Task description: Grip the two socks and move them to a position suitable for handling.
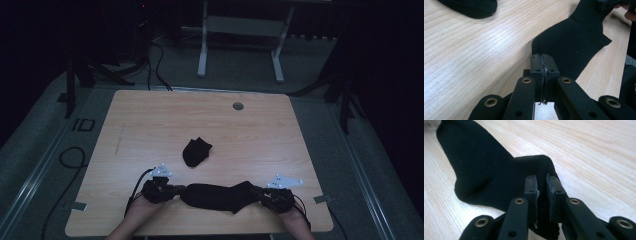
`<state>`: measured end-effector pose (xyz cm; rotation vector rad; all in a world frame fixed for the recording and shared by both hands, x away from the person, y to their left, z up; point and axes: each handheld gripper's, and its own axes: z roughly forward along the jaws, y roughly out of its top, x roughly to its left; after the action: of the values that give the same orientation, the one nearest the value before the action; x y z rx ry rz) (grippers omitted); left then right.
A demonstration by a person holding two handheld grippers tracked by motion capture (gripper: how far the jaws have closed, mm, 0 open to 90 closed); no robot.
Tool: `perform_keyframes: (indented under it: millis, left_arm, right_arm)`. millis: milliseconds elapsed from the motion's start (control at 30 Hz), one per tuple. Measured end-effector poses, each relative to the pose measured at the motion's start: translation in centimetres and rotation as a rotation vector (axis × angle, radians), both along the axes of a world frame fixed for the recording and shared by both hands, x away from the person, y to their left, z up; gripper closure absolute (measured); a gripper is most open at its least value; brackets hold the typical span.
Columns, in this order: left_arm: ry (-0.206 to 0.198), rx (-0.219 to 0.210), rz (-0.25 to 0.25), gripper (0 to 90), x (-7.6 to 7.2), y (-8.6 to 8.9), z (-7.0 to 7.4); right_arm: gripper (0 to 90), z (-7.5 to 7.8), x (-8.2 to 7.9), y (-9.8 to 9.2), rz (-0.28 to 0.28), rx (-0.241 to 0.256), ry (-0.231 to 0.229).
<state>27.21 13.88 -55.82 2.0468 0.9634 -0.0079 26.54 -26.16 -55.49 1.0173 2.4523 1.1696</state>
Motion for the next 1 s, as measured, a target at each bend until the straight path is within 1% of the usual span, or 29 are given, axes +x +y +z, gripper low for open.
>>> perform_keyframes:
  millis: [33, 67, 100, 167, 200, 233, 300, 333, 367, 400, 433, 467, 500, 533, 567, 600, 667, 733, 767, 800, 833, 933, 1000]
  left_arm:
    - [0.007, -0.005, 0.001, 88.8, 0.1, 0.1, 0.0]
    - [0.007, -0.008, 0.002, 88.8, 0.1, 0.1, -0.1]
    - [0.004, 0.0, 0.006, 88.8, 0.1, 0.2, -0.1]
    - [0.013, -0.007, 0.01, 88.7, 0.1, 0.3, -0.2]
    - [0.012, -0.009, 0.012, 88.4, 0.1, 0.4, -0.2]
    - [0.007, -0.008, 0.024, 87.3, 0.1, 0.5, -0.1]
    - [0.007, -0.035, 0.024, 85.1, 0.1, 1.0, 0.1]
    - [0.002, -0.035, 0.029, 79.4, 0.1, 1.1, 0.2]
    - [0.002, -0.035, 0.029, 74.6, 0.1, 1.1, 0.2]
    - [-0.037, -0.023, 0.056, 74.6, -0.2, 1.3, 0.7]
    - [-0.05, -0.024, 0.07, 69.5, -0.2, 1.4, 0.9]
    - [-0.065, -0.022, 0.089, 65.7, -0.3, 1.5, 1.2]
    - [-0.079, -0.018, 0.093, 65.7, -0.4, 1.6, 1.3]
    - [-0.1, -0.02, 0.082, 71.3, -0.6, 1.5, 1.6]
    - [-0.109, -0.023, 0.072, 76.4, -0.8, 1.4, 1.8]
    - [-0.118, -0.028, 0.057, 83.0, -0.9, 1.2, 1.9]
    - [-0.127, -0.007, 0.023, 89.6, -1.2, 0.4, 1.7]
    - [-0.114, 0.006, -0.017, 89.9, -1.2, -0.4, 1.3]
    - [-0.114, 0.006, -0.017, 90.0, -1.2, -0.4, 1.3]
    - [-0.1, 0.019, -0.034, 90.0, -1.3, -0.9, 0.9]
    - [-0.09, 0.019, -0.043, 90.0, -1.2, -1.0, 0.8]
    - [-0.072, 0.04, -0.054, 90.0, -1.0, -1.3, 0.2]
    - [-0.057, 0.055, -0.046, 90.0, -0.7, -1.2, -0.3]
  right_arm:
    - [77.9, -0.1, 0.0, 0.0, 0.0, -0.001, 0.009]
    - [75.5, -0.1, 0.1, 0.0, 0.003, -0.002, 0.019]
    - [73.3, -0.1, 0.1, -0.1, 0.003, -0.005, 0.027]
    - [68.3, 0.0, 0.2, -0.2, 0.006, -0.003, 0.036]
    - [64.9, 0.1, 0.2, -0.2, 0.003, -0.005, 0.035]
    - [63.4, 0.3, 0.2, -0.4, -0.001, 0.0, 0.03]
    - [60.9, 0.7, 0.2, -0.7, -0.01, 0.005, 0.018]
    - [61.1, 1.0, 0.2, -0.9, -0.017, 0.009, 0.01]
    - [61.1, 1.0, 0.2, -0.9, -0.017, 0.009, 0.01]
    - [60.6, 1.2, 0.2, -1.0, -0.021, 0.012, 0.003]
    - [64.7, 1.7, 0.3, -1.3, -0.034, 0.02, -0.007]
    - [66.1, 1.9, 0.3, -1.3, -0.035, 0.019, -0.018]
    - [73.1, 2.0, 0.4, -1.2, -0.036, 0.013, -0.026]
    - [82.7, 2.1, 0.4, -1.2, -0.04, 0.006, -0.033]
    - [89.1, 2.2, 0.4, -1.1, -0.051, 0.004, -0.053]
    - [89.9, 2.2, 0.4, -0.9, -0.049, 0.011, -0.053]
    - [90.0, 2.1, 0.5, -0.4, -0.03, 0.0, -0.055]
    - [90.0, 1.7, 0.6, 0.2, -0.005, -0.014, -0.053]
    - [90.0, 1.7, 0.6, 0.2, -0.005, -0.014, -0.053]
    - [90.0, 1.6, 0.6, 0.4, 0.005, -0.02, -0.051]
    - [90.0, 1.2, 0.7, 0.8, 0.021, -0.03, -0.045]
    - [90.0, 0.6, 0.8, 1.2, 0.037, -0.046, -0.035]
    - [90.0, 0.1, 0.8, 1.2, 0.043, -0.059, -0.028]
